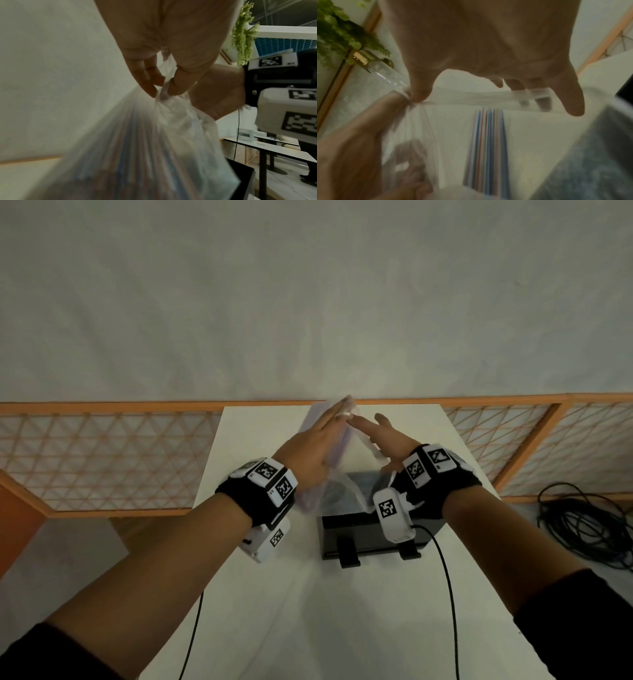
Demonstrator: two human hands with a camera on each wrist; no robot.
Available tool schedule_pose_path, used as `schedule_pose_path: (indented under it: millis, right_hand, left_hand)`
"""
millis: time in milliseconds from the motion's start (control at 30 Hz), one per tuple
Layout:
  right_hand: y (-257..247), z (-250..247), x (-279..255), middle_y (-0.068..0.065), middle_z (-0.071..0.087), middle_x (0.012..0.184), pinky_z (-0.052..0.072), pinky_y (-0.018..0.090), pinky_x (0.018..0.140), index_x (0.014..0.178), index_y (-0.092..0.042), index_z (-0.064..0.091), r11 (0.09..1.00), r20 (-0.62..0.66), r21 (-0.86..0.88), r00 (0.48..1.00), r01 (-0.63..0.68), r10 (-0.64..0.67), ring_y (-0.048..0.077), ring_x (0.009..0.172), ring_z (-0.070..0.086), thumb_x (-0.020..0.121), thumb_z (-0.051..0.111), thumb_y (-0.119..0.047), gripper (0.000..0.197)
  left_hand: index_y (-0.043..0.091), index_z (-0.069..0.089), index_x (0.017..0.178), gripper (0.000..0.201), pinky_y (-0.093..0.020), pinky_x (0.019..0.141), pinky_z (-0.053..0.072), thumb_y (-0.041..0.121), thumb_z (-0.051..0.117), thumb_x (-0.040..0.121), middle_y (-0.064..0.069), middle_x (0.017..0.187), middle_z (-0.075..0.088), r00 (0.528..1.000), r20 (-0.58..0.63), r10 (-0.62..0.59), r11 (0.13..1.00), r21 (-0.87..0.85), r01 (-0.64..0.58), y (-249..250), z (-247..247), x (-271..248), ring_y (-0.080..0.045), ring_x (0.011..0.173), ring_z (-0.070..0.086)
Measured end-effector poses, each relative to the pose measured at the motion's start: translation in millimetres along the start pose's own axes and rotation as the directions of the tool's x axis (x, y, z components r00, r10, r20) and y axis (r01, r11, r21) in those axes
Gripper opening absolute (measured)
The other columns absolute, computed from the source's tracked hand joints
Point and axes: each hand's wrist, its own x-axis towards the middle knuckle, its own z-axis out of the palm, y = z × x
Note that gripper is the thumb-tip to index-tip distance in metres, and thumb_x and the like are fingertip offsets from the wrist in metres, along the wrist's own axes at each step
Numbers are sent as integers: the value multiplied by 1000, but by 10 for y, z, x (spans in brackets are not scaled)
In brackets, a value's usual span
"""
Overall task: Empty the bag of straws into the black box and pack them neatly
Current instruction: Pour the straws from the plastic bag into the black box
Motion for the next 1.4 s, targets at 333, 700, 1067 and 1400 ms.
schedule_pose_path:
  millis: [333,700,1067,1400]
  right_hand:
    - [360,-4,1,16,59,122,44,37,95,128,-7,53,971,-63,-236,997,21,-37,34,113,56,90,59,-24,42]
    - [461,-345,135,17,64,110,59,37,50,127,-8,50,821,-93,569,996,44,11,29,73,70,93,46,4,37]
    - [782,-590,159,27,47,136,45,42,95,135,2,39,963,-259,184,955,197,-145,42,125,47,93,40,9,42]
    - [972,-923,234,14,60,113,47,43,93,130,-8,44,755,5,-629,972,186,-236,30,105,58,74,72,-8,62]
  left_hand:
    - [10,39,142,71,-39,99,45,-20,45,78,2,159,14,971,15,237,968,-88,-235,30,367,164,-17,137,35]
    - [13,68,89,8,-18,92,44,20,66,87,-3,120,55,763,-384,-520,766,-605,218,-573,295,-114,-16,111,54]
    - [19,55,117,37,-32,72,51,33,67,85,-4,116,64,753,340,-564,144,-857,494,-520,504,112,-18,96,64]
    - [18,31,133,78,-43,96,48,0,77,73,5,113,58,809,5,-588,455,-824,336,-453,681,135,-20,109,57]
